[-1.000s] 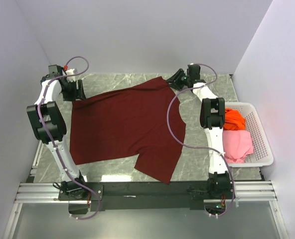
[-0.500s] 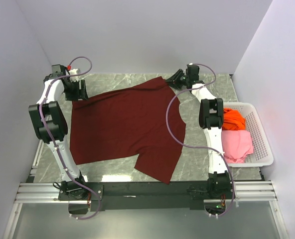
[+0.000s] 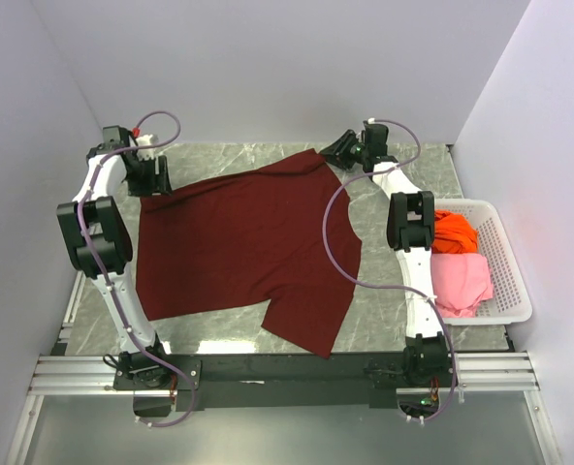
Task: Fold and stack the t-shirts
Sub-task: Fold the tshirt
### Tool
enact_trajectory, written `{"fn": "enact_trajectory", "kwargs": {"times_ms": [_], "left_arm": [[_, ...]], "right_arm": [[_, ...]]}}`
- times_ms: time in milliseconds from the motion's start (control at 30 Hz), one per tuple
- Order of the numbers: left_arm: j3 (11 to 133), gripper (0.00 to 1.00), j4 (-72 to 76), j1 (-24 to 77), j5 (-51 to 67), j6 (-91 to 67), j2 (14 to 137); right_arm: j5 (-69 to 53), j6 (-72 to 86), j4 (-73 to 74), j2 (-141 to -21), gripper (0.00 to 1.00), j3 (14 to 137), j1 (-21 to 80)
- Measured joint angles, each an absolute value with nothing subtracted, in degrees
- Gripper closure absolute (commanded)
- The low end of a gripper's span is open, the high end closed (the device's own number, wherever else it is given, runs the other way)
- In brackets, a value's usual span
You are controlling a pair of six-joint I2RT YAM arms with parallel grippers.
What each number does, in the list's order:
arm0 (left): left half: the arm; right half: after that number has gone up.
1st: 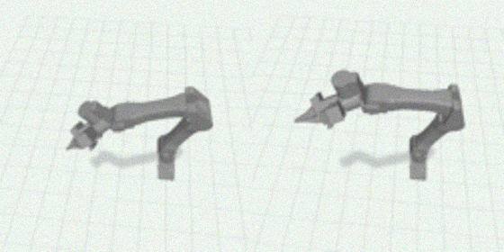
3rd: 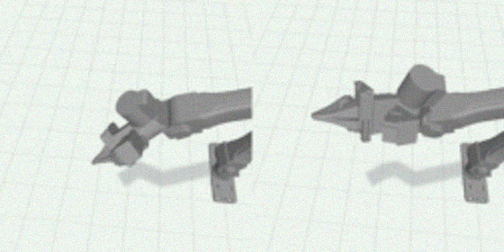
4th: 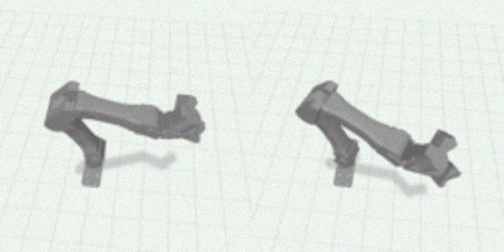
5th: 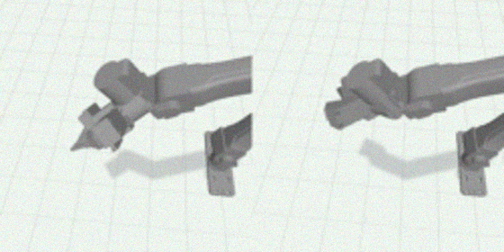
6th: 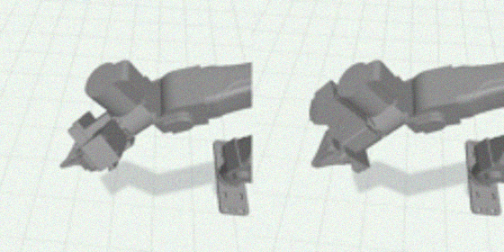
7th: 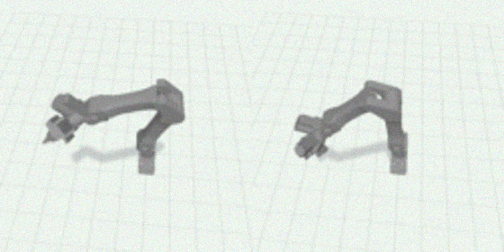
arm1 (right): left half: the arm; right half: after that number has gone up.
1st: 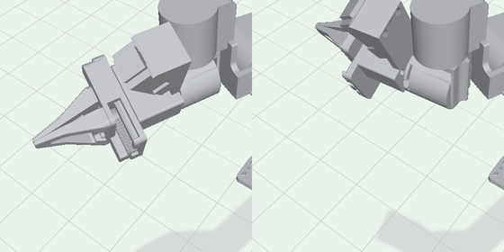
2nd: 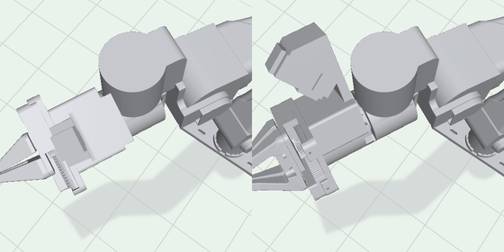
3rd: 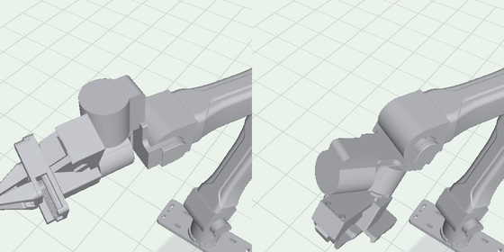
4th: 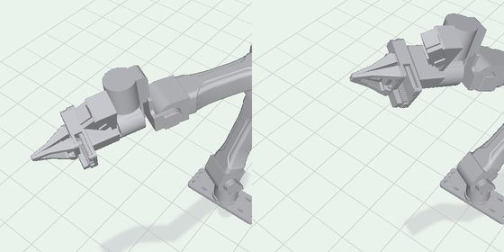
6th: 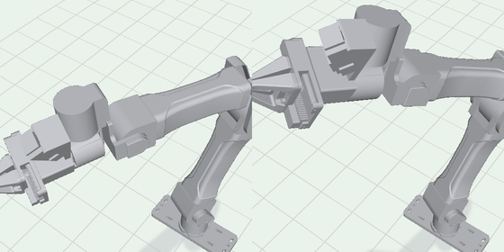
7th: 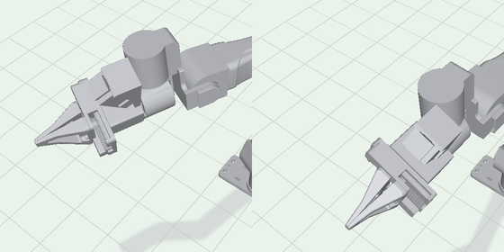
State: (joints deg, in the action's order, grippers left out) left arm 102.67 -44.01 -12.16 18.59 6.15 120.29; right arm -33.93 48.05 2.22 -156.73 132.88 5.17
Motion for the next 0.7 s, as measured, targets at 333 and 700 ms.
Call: {"fn": "enact_trajectory", "kwargs": {"times_ms": [333,700], "left_arm": [[102.67,0.28,-44.01,-11.20,18.09,6.15,120.75],[104.14,0.31,-44.29,-12.08,17.72,6.15,120.88]], "right_arm": [[-34.20,48.01,-0.01,-156.73,0.71,133.08,5.15],[-36.53,47.29,-1.10,-156.68,1.00,132.97,5.04]]}}
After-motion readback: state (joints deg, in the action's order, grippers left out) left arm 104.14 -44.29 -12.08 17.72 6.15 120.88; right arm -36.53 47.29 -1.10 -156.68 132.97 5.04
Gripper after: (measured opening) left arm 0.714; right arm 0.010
